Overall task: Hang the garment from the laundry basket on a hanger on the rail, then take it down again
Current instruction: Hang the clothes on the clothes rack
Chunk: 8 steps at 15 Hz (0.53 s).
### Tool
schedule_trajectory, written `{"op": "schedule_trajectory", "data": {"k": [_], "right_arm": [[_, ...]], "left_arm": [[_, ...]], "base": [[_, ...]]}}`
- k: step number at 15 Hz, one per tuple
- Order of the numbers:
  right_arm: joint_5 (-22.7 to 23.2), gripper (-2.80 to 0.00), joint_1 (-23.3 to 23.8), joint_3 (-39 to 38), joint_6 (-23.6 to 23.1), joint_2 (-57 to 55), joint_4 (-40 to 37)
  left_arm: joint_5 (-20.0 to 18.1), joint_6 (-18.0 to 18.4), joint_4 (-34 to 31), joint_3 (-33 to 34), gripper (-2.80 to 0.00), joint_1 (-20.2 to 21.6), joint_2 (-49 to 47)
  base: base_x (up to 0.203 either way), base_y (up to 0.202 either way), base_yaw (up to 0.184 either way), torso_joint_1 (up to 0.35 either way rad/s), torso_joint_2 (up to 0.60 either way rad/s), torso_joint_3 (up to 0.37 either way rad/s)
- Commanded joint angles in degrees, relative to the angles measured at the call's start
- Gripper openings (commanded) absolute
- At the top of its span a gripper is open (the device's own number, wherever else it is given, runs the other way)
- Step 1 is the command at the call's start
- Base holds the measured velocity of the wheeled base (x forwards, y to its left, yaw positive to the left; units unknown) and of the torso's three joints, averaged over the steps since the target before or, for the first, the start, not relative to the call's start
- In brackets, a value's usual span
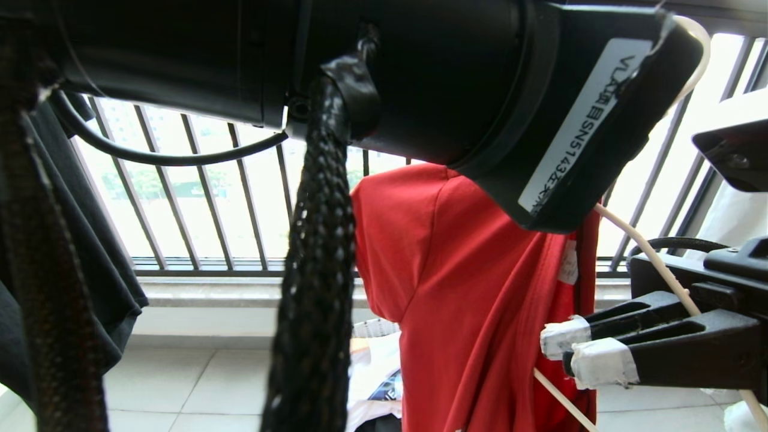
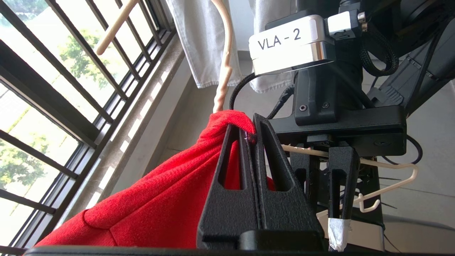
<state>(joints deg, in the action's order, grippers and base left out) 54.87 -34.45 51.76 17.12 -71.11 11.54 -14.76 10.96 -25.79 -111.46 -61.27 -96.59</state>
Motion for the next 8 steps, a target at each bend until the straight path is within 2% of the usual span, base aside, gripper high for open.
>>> {"op": "schedule_trajectory", "data": {"k": [1,2,8], "right_arm": [[0.3,-2.80,0.1,0.0,0.1,-0.1,0.1],[0.3,-2.80,0.0,0.0,0.1,0.0,0.1],[0.3,-2.80,0.3,0.2,0.2,0.2,0.1]], "left_arm": [[-0.1,0.1,-0.2,0.0,-2.80,0.0,0.1],[0.0,0.1,-0.2,0.0,0.00,0.0,0.2],[2.6,0.1,-2.1,0.9,0.00,-1.0,2.1]], "base": [[0.000,0.000,0.000,0.000,0.00,0.000],[0.000,0.000,0.000,0.000,0.00,0.000],[0.000,0.000,0.000,0.000,0.00,0.000]]}}
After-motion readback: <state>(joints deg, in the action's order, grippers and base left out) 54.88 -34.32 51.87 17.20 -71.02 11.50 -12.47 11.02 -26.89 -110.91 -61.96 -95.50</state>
